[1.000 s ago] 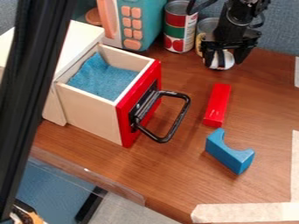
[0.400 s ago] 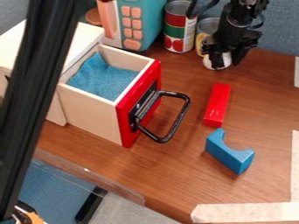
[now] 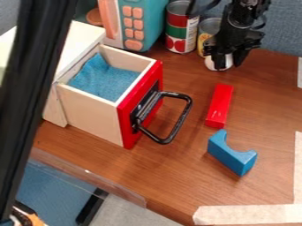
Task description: Take the white thing and put it in the drawer.
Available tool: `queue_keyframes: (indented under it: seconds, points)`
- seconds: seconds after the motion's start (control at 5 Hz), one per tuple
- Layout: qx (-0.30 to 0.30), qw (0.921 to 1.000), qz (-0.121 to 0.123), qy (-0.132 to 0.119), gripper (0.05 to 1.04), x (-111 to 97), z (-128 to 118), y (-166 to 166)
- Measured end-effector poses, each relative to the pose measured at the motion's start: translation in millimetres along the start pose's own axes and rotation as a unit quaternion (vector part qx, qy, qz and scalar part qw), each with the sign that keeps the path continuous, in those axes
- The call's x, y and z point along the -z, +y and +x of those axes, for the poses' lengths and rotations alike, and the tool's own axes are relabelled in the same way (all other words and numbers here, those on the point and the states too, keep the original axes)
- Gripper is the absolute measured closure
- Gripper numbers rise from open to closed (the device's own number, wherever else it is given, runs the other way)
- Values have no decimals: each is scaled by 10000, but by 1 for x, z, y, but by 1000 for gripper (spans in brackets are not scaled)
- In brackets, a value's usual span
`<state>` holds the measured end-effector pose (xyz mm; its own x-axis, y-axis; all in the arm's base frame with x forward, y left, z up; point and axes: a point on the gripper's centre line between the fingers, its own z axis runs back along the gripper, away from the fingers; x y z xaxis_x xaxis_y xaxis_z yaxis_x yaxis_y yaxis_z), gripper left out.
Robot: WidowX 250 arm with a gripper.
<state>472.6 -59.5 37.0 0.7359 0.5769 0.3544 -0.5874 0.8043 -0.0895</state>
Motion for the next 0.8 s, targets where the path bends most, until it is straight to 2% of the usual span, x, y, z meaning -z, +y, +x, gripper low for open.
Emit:
queue_keyframes:
  seconds: [0.2,0.4,0.8]
  points:
    - [67,9996,-246,-86,669,-25,-7,-5]
    - [143,9991,-311,-262,715,-56,-16,-4]
    - [-115,9949,-646,-767,718,-127,-28,24]
